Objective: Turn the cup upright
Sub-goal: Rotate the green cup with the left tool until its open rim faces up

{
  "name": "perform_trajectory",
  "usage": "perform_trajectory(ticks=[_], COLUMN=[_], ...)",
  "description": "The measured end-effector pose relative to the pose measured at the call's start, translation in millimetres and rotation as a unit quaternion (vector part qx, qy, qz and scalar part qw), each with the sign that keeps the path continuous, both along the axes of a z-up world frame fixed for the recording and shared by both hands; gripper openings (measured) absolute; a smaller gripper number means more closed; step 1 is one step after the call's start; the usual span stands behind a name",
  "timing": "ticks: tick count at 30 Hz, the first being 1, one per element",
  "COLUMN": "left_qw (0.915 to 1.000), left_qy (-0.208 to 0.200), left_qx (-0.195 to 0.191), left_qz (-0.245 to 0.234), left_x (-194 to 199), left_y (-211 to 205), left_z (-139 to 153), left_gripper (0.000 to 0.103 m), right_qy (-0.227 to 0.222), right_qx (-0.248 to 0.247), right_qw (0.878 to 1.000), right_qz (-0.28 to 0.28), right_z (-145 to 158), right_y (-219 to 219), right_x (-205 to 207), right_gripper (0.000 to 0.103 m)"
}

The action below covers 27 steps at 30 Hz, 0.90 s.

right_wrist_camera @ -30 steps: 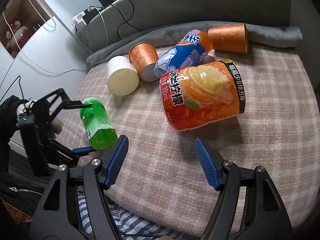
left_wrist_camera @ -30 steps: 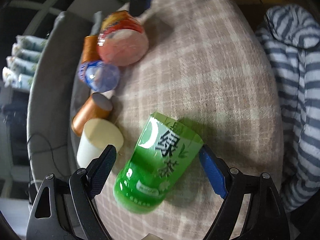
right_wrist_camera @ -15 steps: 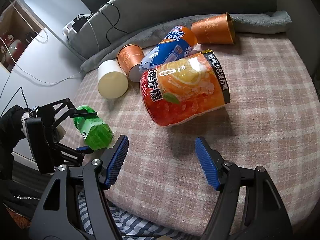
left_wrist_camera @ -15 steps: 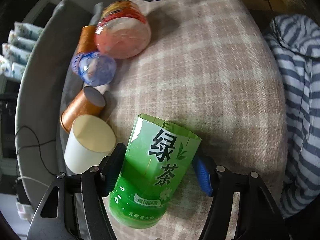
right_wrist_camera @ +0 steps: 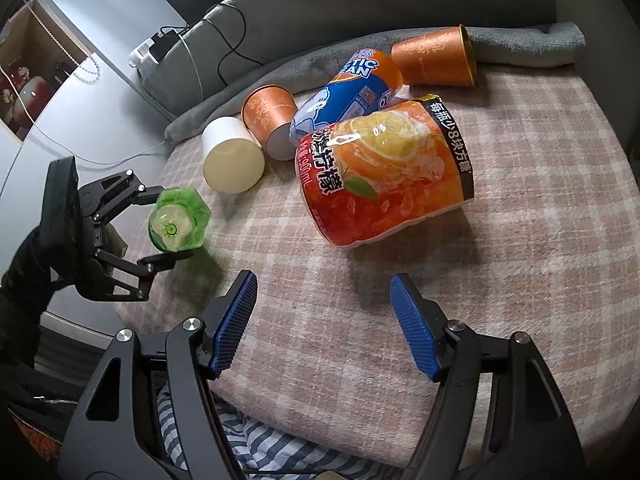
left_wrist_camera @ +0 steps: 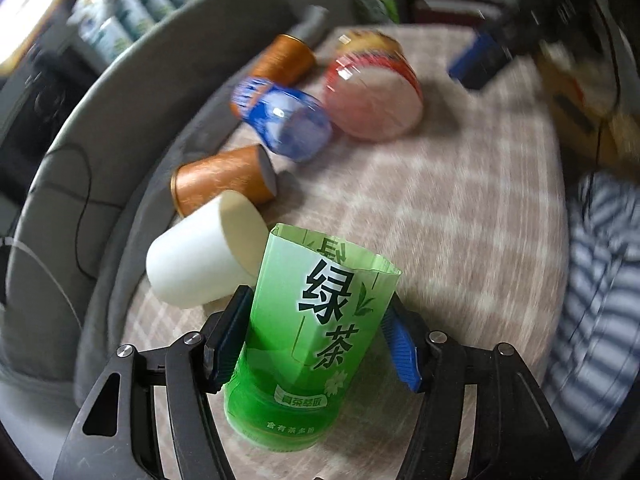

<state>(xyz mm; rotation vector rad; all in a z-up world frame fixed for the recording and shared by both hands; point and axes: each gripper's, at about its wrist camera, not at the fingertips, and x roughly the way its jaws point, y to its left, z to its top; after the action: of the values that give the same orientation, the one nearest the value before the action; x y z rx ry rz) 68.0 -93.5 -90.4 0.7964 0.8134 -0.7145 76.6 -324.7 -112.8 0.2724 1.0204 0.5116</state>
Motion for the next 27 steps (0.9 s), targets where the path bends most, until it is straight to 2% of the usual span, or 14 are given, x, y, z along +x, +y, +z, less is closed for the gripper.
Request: perform_trajectory(ticks=[7,13,17,22,27], left_qw=[0.9939,0.9786,0.9705,0.9544,0.9343], left_qy=[-0.002,-0.009,-0.016,-0.022,0.001], left_qx=[-0.096,-0.185,-0.219,-0.275,-0.327], left_qz=[0.054,0.090,0.099,0.115,0.143], left_x=[6.4,8.4,11.6,17.5,24.5], left_y=[11.8,17.0,10.8,-2.5,-14.3], left_z=[11.4,24.6,28.1,34.2,27.7], left_gripper=[0.063,0.063,0.063,0.063,0.063], right_qy=[-0.009,-0.014,-0.017,-0.022,-0.027], right_qx=[-0.003,0.005,0.007,0.012,0.008], right_qw=[1.000,1.000,1.000,1.000,1.000], right_qz=[0.003,-0.002,-0.006,-0.010,-0.014], right_z=[5.5,8.0,9.5,11.9,13.8], right_y=[4.8,3.9,3.7,3.3,2.9], right_x=[-1.6,-1.9,-2.3,-5.4,-9.1], right_gripper=[0.072,0.072,0.072,0.072,0.072])
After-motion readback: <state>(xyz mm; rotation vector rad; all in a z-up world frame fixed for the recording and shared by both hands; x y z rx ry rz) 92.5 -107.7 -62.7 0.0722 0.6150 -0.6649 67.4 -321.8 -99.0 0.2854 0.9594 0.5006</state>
